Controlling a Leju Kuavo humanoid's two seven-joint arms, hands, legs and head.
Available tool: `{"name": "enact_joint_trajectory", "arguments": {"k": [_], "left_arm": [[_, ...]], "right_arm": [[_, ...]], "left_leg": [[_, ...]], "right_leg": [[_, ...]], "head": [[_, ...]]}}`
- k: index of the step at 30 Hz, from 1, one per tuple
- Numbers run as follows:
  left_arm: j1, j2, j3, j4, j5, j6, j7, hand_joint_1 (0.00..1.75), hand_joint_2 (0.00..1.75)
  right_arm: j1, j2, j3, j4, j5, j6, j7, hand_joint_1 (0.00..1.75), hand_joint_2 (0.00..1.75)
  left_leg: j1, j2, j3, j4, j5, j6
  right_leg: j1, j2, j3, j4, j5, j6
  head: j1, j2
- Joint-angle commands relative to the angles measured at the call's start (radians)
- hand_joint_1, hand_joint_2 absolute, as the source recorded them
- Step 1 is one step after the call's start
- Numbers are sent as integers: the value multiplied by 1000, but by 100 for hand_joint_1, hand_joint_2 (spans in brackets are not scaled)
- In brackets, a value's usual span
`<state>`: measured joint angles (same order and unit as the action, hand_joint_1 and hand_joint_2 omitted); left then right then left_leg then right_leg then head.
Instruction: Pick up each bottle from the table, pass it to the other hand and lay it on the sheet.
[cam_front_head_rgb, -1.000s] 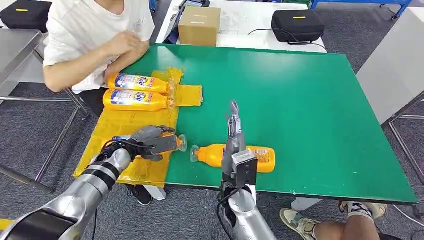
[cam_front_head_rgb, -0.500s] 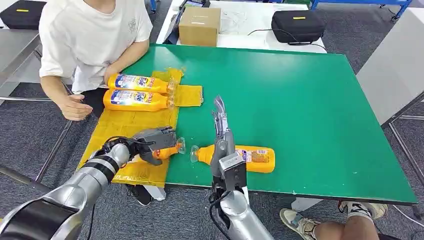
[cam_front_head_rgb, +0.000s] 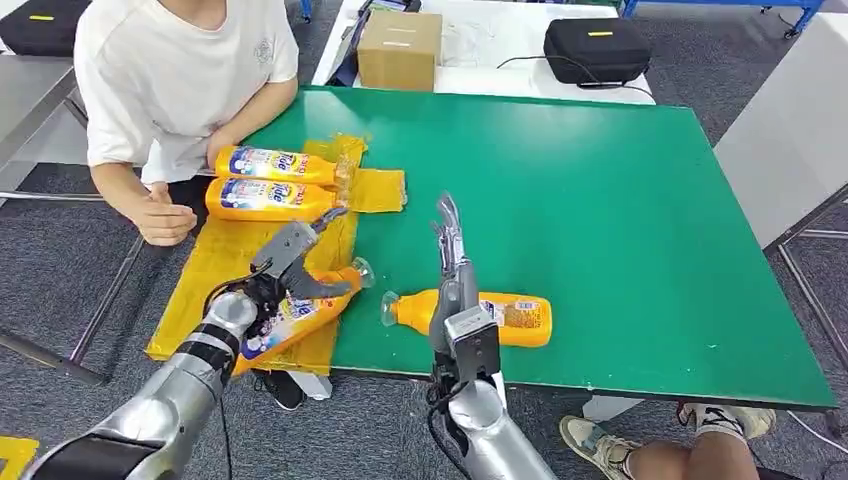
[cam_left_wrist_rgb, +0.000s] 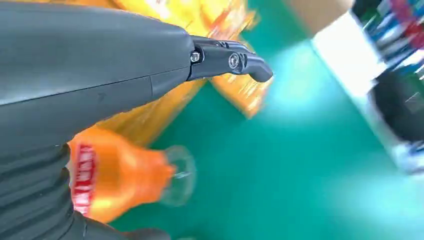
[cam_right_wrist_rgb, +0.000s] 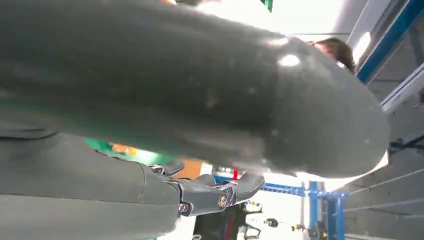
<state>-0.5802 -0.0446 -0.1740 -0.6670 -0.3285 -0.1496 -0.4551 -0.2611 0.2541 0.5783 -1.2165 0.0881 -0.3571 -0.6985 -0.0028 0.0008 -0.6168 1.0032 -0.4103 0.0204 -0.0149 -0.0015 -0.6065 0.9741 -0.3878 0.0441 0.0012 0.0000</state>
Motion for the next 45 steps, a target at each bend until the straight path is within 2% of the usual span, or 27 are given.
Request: {"name": "enact_joint_trajectory", "arguments": {"k": [1,6,8,9,10,13,14,15,16,18,20,22,24,28,31,41,45], "left_arm": [[99,-46,106,-295,90,24,-4,0,175],[120,-53,119,-341,142,22,-33,0,175],[153,-52,122,-418,174,30,-62,0,175],[168,-50,117,-455,198,37,-54,0,175],[184,-54,119,-498,237,61,-55,0,175],[184,-54,119,-498,237,61,-55,0,175],[197,-64,120,-551,287,77,-52,0,175],[205,-80,130,-585,351,92,-46,0,175],[225,-88,131,-630,394,124,-35,0,175],[301,-102,128,-757,373,306,-43,0,175],[355,-88,122,-821,402,330,-42,0,175],[429,-83,139,-903,446,339,-57,0,175],[476,-91,152,-971,457,342,-76,0,175],[478,-95,148,-984,456,343,-76,0,175],[502,-96,135,-1019,450,349,-83,0,175],[517,-90,120,-1034,429,353,-85,0,175],[509,-92,118,-1013,418,362,-69,0,175]], "right_arm": [[-7,-47,-5,-1,-4,-5,0,0,0],[-6,-46,-2,-2,-2,-3,0,0,0],[-3,-49,0,-5,3,-12,0,0,0],[-3,-55,4,-1,13,-24,0,0,0],[-18,-78,35,23,74,-84,0,0,0],[-18,-78,35,23,74,-84,0,0,0],[-62,-134,117,73,222,-272,0,0,0],[-74,-152,102,101,291,-341,0,0,175],[-47,-151,21,76,345,-341,0,0,175],[-24,-147,-158,151,605,-341,0,0,175],[-47,-191,-155,222,663,-330,65,0,175],[-81,-257,-137,324,816,-265,199,0,175],[-93,-289,-135,383,858,-235,216,0,175],[-89,-288,-135,383,866,-236,221,0,175],[-81,-337,-101,372,973,-151,328,0,175],[-68,-351,-116,351,969,-134,337,0,175],[-83,-363,-131,369,980,-80,374,0,175]], "left_leg": [[1,-1,2,0,-2,-1],[1,-1,0,0,-2,-1],[1,0,-1,0,-1,-1],[2,0,0,0,-2,-1],[1,0,-2,0,-1,-1],[2,1,-1,0,-2,-1],[2,0,1,0,-3,-1],[2,0,0,0,-2,-1],[1,-1,-2,-1,-1,-1],[2,-3,-2,0,-1,0],[1,-2,0,-2,-1,0],[1,0,2,-2,-2,0],[1,1,4,-3,-3,-1],[0,-2,-4,-1,-1,0],[1,-3,-5,0,-1,0],[1,-3,-3,0,-2,-1],[0,-4,-4,0,-1,-1]], "right_leg": [[2,-1,2,-1,-2,-2],[2,-1,0,0,-2,-2],[2,0,-1,0,-1,-1],[2,0,1,0,-2,-2],[1,0,-2,-1,-1,-1],[2,0,0,-1,-2,-1],[2,0,1,0,-3,-2],[2,-1,0,-1,-2,-1],[1,0,-1,-1,-1,-1],[2,-2,0,-2,-2,-1],[1,-2,2,-3,-2,-1],[1,1,3,-3,-1,-1],[1,2,5,-5,-2,-1],[1,0,-3,-2,-1,0],[1,-2,-2,-1,-1,-1],[1,-1,-1,-1,-2,-1],[0,-2,-2,-1,-2,-1]], "head": [[0,0],[0,0],[0,0],[0,0],[0,0],[0,0],[0,0],[0,0],[0,0],[0,0],[1,0],[0,0],[0,0],[0,0],[0,0],[0,0],[0,0]]}}
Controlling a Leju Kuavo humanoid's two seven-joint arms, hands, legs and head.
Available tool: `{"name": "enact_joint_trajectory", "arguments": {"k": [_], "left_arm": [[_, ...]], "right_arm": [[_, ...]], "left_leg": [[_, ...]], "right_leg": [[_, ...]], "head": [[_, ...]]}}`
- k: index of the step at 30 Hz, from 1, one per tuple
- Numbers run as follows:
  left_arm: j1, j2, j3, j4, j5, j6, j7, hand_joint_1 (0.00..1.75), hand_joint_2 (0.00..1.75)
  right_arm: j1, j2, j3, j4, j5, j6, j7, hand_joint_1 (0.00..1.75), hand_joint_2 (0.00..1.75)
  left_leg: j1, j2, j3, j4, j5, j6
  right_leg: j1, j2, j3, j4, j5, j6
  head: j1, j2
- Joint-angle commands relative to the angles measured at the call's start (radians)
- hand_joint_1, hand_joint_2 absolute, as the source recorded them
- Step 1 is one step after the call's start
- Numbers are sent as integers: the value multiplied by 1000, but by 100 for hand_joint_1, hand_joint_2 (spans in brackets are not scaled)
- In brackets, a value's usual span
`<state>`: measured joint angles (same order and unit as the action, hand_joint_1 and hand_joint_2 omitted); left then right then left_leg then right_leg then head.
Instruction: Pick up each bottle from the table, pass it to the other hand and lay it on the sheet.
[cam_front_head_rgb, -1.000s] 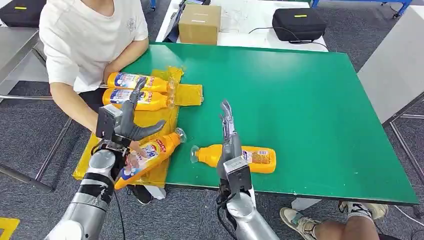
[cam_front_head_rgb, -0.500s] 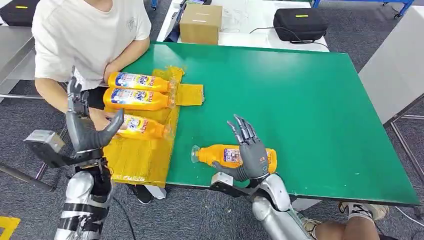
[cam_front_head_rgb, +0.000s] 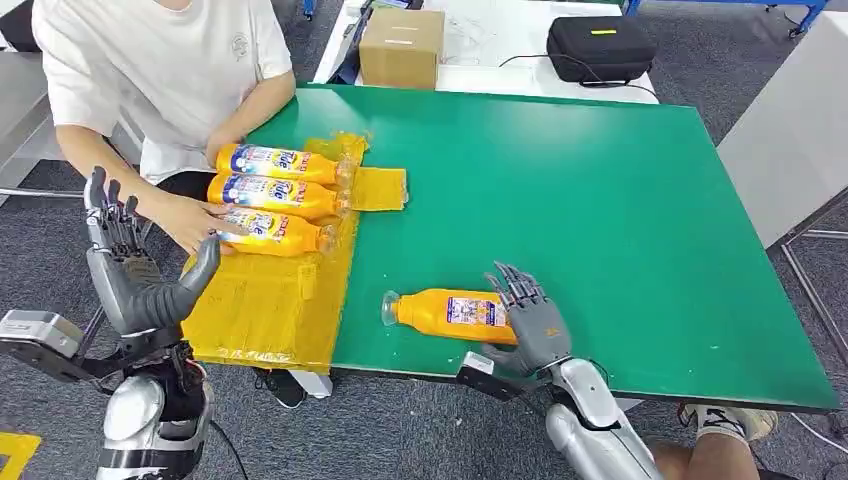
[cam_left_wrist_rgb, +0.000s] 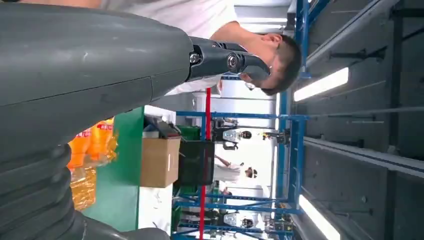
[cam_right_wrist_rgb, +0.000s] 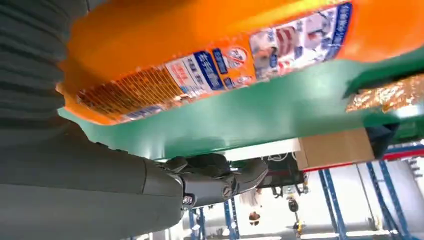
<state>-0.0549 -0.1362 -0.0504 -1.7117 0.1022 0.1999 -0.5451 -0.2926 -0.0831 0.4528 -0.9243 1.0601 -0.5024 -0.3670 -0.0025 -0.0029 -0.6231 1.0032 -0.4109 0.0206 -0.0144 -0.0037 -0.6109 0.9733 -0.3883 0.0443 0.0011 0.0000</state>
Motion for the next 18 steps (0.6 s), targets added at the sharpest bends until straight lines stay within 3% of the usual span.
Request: {"name": "enact_joint_trajectory", "arguments": {"k": [1,5,16,17,18], "left_arm": [[-11,-2,-5,37,-8,9,26,0,175],[-13,-3,-7,61,-2,-1,30,0,175],[-13,-2,11,107,-21,-9,59,0,175],[-17,-1,10,114,-21,-11,59,0,175],[-19,-1,10,116,-21,-11,59,0,175]], "right_arm": [[-52,-22,-12,90,-2,80,44,0,175],[-68,-3,-19,153,-39,131,28,0,175],[-181,3,17,358,-48,308,146,0,175],[-192,2,25,374,-54,310,133,26,175],[-196,4,25,380,-60,312,129,63,175]], "left_leg": [[0,0,4,0,-2,-1],[0,1,4,-1,-1,-1],[0,2,6,-1,-1,-1],[0,2,5,-1,-1,-1],[0,3,5,-1,-1,-1]], "right_leg": [[1,0,4,0,-2,-2],[0,1,4,-1,-1,-1],[0,2,5,-1,-1,-2],[0,2,4,-1,0,-1],[0,1,4,-1,0,-1]], "head": [[0,0],[0,0],[0,0],[0,0],[0,0]]}}
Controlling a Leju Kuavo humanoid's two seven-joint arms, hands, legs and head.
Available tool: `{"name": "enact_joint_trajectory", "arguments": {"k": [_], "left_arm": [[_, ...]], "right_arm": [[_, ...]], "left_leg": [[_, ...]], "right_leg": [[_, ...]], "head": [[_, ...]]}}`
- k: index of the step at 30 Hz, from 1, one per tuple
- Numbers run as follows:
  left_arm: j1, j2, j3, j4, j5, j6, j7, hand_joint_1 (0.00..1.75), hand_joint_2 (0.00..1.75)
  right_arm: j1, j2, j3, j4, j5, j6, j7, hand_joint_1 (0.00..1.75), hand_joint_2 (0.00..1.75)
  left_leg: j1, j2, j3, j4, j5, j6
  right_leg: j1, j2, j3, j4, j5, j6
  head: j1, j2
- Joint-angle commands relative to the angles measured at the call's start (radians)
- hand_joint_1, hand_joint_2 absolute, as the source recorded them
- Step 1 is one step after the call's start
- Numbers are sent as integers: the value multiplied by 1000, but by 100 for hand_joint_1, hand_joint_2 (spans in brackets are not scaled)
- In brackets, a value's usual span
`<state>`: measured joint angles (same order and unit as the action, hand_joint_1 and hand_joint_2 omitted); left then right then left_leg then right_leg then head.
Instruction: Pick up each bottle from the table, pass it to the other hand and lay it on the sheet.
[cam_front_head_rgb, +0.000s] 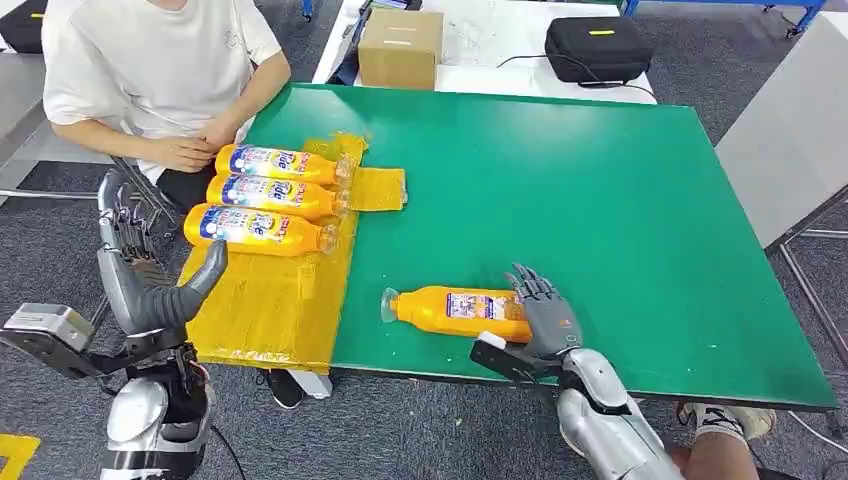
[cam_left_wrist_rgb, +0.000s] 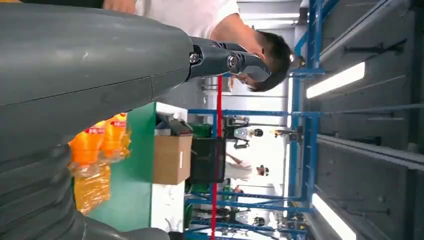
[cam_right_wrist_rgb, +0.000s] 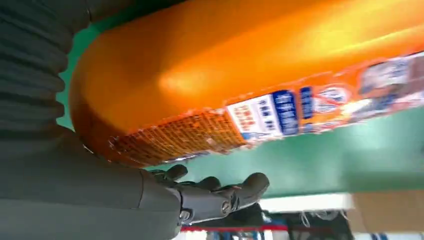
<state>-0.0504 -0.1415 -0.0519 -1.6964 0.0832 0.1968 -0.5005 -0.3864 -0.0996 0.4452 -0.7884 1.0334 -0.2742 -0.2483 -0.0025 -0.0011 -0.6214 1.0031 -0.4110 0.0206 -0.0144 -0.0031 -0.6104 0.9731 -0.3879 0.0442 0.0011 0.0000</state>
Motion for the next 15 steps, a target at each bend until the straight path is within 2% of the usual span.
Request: {"name": "enact_joint_trajectory", "arguments": {"k": [1,2,3,11,15], "left_arm": [[-24,4,12,101,-2,-8,15,0,175],[-24,4,12,101,-2,-8,15,0,175],[-26,5,12,102,-2,-9,15,0,175],[-25,5,12,102,-1,-9,15,0,175],[-36,8,27,119,39,-31,30,0,175]], "right_arm": [[-105,19,32,245,-33,84,11,63,175],[-105,19,32,245,-33,84,11,141,175],[-109,21,35,253,-34,94,11,175,175],[-114,21,35,258,-39,103,9,175,175],[-149,13,60,300,-52,151,16,175,175]], "left_leg": [[1,2,6,-1,-1,-1],[0,2,6,-1,-1,-1],[1,3,8,-2,-1,-2],[1,1,9,-2,1,-1],[1,1,9,-1,1,-1]], "right_leg": [[1,1,6,-2,-1,-2],[0,2,5,-1,0,-1],[1,2,7,-2,-1,-2],[1,1,7,-2,1,-3],[1,0,8,-2,1,-4]], "head": [[0,0],[0,0],[0,0],[0,0],[0,0]]}}
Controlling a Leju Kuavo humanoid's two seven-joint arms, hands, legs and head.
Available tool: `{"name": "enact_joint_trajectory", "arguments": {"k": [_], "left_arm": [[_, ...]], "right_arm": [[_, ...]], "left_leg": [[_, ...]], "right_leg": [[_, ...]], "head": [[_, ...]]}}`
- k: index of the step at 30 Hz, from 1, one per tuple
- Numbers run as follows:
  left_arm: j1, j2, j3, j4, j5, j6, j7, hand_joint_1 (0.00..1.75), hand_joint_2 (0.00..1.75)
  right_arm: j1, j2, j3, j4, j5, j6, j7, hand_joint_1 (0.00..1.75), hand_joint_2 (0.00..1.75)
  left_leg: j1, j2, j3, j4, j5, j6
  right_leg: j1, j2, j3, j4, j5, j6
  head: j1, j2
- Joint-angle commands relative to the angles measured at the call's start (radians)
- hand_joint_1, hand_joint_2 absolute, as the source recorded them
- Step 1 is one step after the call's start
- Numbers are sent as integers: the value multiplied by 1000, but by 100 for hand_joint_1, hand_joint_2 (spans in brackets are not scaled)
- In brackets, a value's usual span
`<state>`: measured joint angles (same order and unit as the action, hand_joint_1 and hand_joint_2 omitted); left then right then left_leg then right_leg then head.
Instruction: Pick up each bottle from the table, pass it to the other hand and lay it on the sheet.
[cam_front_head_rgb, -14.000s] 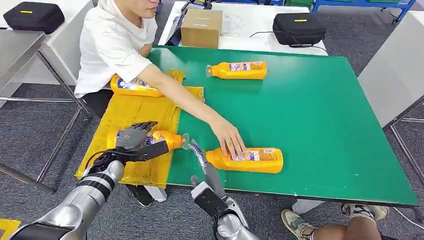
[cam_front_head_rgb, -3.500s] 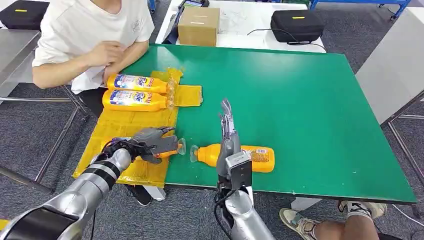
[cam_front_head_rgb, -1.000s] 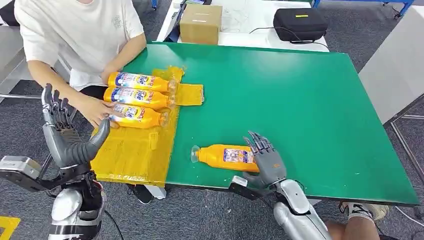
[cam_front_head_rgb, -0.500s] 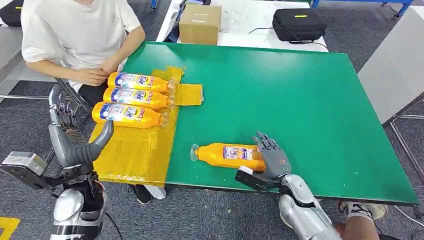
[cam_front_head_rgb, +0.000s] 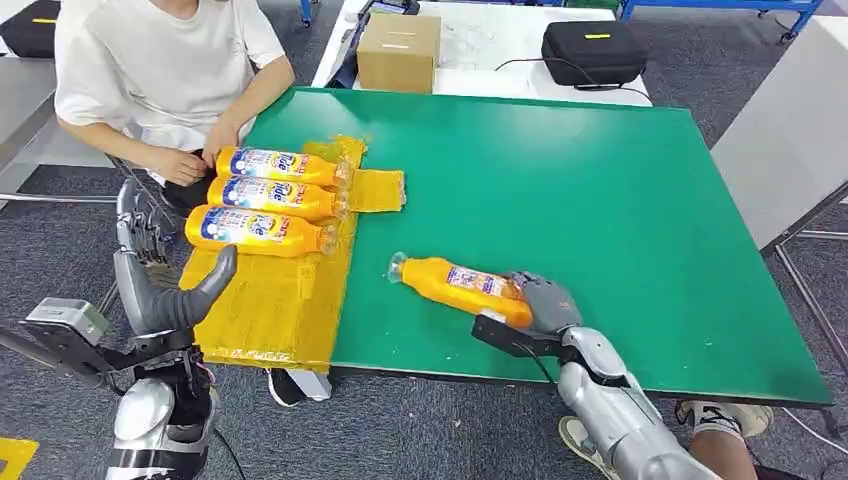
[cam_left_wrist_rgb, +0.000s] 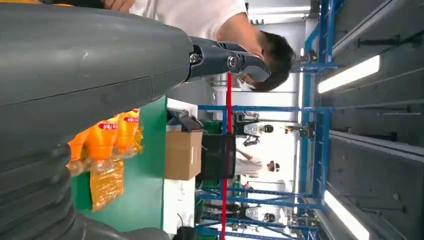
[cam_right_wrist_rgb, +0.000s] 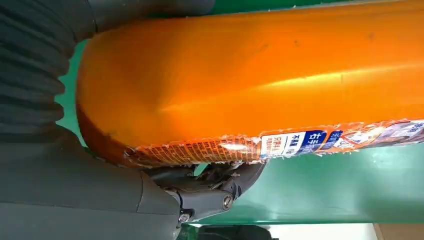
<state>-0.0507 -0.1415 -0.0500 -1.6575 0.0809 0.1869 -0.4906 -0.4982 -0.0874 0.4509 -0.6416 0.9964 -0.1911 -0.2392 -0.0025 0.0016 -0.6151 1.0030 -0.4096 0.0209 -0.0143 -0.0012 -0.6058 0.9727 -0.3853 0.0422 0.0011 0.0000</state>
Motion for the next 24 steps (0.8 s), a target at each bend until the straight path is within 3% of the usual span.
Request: {"name": "enact_joint_trajectory", "arguments": {"k": [1,11,19,24], "left_arm": [[-38,10,28,79,43,-23,20,0,175],[-47,12,18,95,41,-31,18,0,175],[-64,23,-19,157,88,-72,22,0,175],[16,8,-80,262,172,-157,161,0,175]], "right_arm": [[-44,-1,56,157,-16,70,8,175,175],[-47,5,56,183,-61,100,-35,175,175],[54,6,-48,143,-318,178,-271,175,175],[213,74,-222,-125,-546,155,-404,175,175]], "left_leg": [[1,-2,4,-2,-1,-2],[1,-3,4,-1,0,-1],[2,-6,8,-3,0,-1],[1,-3,10,-3,-2,-2]], "right_leg": [[1,-2,5,-2,-2,-2],[1,-3,4,-2,-1,-2],[2,-6,9,-3,-1,-2],[1,-3,10,-3,-2,-2]], "head": [[0,0],[0,0],[0,0],[0,0]]}}
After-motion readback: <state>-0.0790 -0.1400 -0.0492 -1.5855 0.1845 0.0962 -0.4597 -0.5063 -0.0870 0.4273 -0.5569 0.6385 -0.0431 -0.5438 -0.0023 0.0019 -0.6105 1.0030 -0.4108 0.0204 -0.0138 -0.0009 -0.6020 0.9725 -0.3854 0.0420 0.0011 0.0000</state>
